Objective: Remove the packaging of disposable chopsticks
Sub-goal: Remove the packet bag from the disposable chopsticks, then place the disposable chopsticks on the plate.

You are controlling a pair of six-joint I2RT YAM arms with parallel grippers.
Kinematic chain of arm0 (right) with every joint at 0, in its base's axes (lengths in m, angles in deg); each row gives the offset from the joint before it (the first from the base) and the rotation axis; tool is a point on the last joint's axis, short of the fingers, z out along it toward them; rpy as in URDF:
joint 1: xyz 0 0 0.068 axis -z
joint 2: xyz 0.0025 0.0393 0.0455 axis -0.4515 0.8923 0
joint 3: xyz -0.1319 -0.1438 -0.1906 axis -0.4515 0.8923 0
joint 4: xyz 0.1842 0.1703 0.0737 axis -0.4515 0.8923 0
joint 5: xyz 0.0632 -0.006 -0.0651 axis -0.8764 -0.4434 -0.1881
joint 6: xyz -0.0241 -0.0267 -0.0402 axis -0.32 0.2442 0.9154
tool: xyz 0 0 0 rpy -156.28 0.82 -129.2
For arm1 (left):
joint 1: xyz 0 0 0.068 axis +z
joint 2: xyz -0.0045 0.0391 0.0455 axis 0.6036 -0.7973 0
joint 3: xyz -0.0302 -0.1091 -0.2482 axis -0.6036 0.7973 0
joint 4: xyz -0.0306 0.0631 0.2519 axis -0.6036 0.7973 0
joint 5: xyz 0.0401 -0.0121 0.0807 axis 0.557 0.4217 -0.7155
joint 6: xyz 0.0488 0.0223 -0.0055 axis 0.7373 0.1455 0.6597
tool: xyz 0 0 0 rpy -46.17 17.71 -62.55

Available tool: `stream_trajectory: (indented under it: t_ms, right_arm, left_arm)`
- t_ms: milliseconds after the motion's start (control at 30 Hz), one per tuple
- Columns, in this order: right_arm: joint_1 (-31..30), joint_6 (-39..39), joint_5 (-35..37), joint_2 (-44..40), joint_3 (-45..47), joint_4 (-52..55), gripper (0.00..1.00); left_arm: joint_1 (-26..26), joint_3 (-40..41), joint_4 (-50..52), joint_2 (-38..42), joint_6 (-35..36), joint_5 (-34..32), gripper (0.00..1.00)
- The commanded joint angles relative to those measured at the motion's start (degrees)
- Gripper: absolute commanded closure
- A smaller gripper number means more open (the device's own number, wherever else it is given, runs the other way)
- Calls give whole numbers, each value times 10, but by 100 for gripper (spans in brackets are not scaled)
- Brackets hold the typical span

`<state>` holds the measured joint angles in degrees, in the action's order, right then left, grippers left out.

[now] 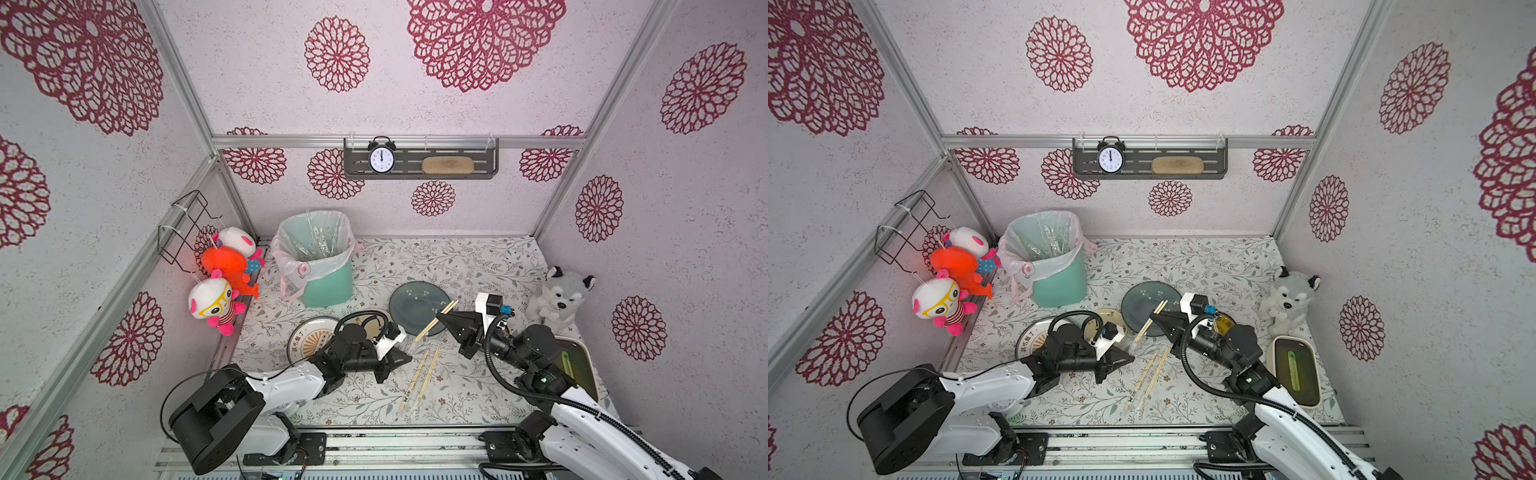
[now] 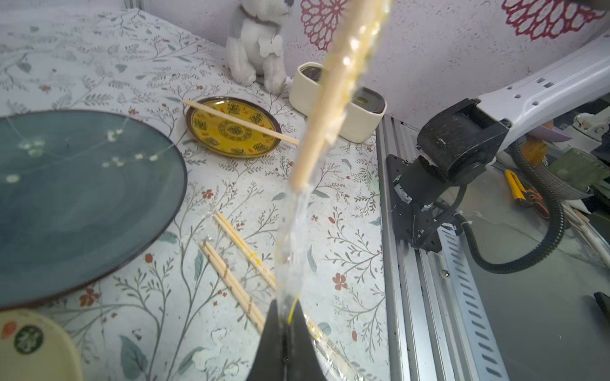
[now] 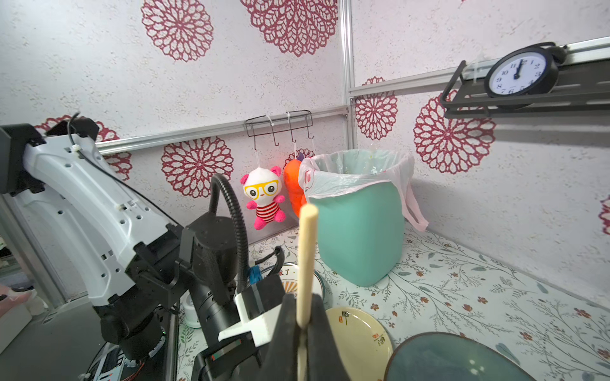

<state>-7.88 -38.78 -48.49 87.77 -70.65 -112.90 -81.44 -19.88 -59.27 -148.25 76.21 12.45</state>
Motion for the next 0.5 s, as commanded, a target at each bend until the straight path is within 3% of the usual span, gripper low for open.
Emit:
stream_trajectory:
  t_ms: [0, 200, 333, 467]
  right_arm:
    - [22, 15, 34, -10, -56, 11, 100]
    - [73, -11, 22, 34, -133, 47, 100]
    - [84, 11, 114, 139, -274, 290, 100]
    - [81, 35, 213, 271, -384, 513, 100]
  left_arm:
    - [1, 36, -54, -11, -20, -26, 100]
    - [9, 65, -73, 0, -43, -95, 100]
    - [24, 64, -46, 63, -73, -160, 100]
    - [31, 4, 109, 171, -77, -229, 100]
